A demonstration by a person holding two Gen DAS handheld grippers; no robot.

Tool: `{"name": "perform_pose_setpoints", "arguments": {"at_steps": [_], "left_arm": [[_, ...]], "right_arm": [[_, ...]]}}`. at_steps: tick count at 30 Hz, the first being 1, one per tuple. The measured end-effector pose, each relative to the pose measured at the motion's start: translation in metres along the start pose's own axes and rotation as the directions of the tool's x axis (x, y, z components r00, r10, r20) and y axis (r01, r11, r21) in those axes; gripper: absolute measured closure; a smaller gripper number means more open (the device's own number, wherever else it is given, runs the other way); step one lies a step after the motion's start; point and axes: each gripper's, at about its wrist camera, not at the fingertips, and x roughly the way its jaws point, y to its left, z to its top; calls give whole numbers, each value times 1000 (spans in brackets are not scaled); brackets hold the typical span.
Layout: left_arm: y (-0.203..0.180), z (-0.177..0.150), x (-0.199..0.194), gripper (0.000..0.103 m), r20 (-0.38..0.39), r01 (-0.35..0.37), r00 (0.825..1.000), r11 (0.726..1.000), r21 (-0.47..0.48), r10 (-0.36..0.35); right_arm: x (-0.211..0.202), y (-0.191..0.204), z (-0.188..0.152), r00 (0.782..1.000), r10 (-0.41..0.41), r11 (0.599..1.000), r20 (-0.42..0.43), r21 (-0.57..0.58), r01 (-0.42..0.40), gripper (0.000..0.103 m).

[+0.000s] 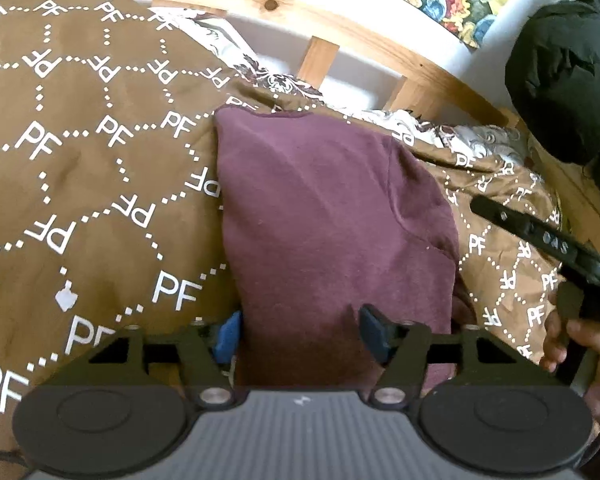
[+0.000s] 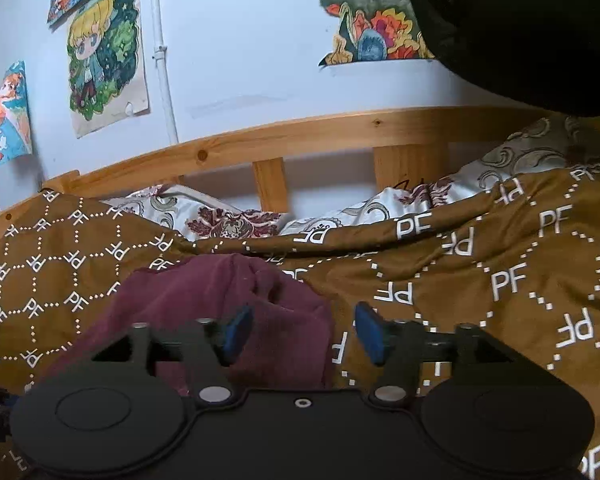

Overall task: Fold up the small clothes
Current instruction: 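Open the right tool and lift both tools away from the bundle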

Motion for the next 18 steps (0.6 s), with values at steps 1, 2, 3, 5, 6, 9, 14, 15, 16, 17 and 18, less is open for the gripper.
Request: {"name": "perform_pose_setpoints", "arguments": {"at_steps": [1,2,3,5,6,9,14,15,16,17,18], "left_arm": [[-1,0,-3,21,9,-1,1000,1000,-6,1],[-2,0,-6,16,20,-4,1000,1000,-9,4],[-4,0,-10,15,32,-7,999,1000,-8,7],[-9,1,-17,9,49,-10,999,1000,3,9],[-12,1,-21,8,59,-13,998,1000,5,13],[-21,0,-36,1,103,-24,994,1000,3,24],[-41,-2,-66,1,164,-72,984,996,43,64],[-45,-4,-74,1,185,-88,980,994,57,76],[-49,-5,-81,1,203,-100,976,993,69,85],[-53,-8,-88,1,220,-114,971,990,83,93],[-56,-10,-95,1,234,-125,967,988,96,99]], "right_arm": [[-3,-1,1,1000,0,1000,-1,0,0,36],[-8,-1,0,1000,-2,1000,1,-2,2,31],[-12,-1,0,1000,-3,1000,6,-2,3,29],[-22,0,1,1000,-2,1000,19,-4,2,20],[-27,0,1,1000,-3,1000,28,-6,3,17],[-45,3,3,998,-2,1000,57,-16,3,9],[-82,11,5,992,-1,998,127,-60,9,1],[-89,13,6,990,0,998,139,-65,9,1],[-97,15,7,988,3,998,151,-68,8,1],[-105,17,8,986,6,997,164,-71,6,1],[-113,20,9,984,9,997,178,-74,4,1]]}}
